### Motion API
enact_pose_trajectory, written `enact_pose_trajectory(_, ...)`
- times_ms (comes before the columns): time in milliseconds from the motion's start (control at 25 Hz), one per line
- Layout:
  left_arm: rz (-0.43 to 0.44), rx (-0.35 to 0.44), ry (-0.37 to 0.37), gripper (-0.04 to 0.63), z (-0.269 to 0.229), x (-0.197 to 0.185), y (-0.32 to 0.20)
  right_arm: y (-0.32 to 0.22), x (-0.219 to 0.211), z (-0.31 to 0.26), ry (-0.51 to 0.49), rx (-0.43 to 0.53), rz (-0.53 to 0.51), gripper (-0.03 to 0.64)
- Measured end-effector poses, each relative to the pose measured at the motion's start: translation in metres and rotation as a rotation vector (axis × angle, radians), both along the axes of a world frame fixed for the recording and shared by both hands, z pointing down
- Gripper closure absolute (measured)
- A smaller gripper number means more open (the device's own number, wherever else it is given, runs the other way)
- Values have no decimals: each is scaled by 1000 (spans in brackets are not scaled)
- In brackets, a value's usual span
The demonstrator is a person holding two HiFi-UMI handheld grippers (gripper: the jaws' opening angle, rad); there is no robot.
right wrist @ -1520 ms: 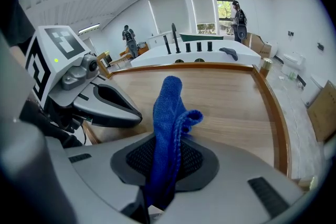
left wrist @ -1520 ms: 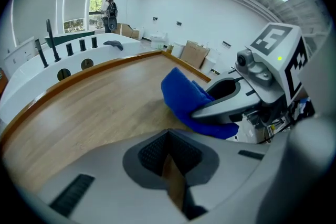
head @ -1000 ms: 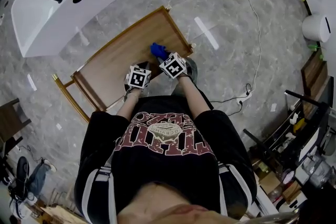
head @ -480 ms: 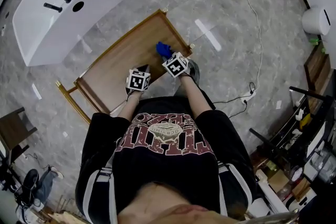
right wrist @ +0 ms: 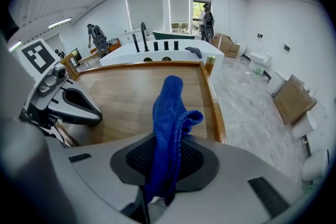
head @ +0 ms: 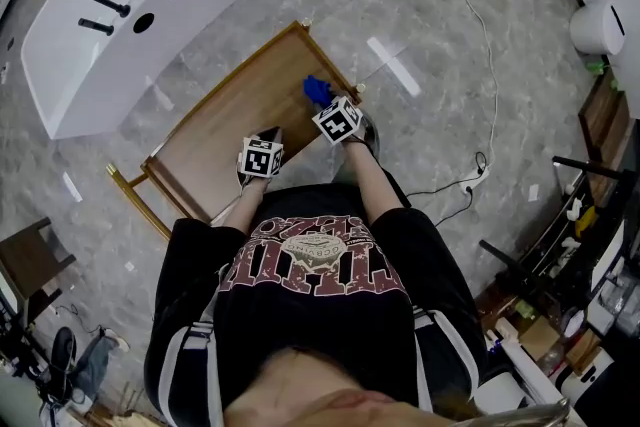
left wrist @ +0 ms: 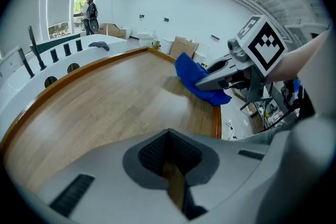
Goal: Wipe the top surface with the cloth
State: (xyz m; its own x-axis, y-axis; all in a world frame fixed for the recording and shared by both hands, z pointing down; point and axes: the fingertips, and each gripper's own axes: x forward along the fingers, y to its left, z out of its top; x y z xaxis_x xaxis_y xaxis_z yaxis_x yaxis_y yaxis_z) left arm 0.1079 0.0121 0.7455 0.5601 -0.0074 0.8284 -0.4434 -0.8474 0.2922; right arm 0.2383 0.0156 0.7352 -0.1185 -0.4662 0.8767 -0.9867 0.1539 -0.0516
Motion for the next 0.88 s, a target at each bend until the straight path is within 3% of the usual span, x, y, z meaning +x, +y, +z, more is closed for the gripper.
enact_pose_trajectory(520, -4, 0, 11, 549, -2, 2, 4, 12, 44, -3, 156, 7, 70, 531)
enact_pose_trajectory(880, -4, -6, 16, 549, -2, 2, 5, 15, 47, -5, 152, 19, 90, 531)
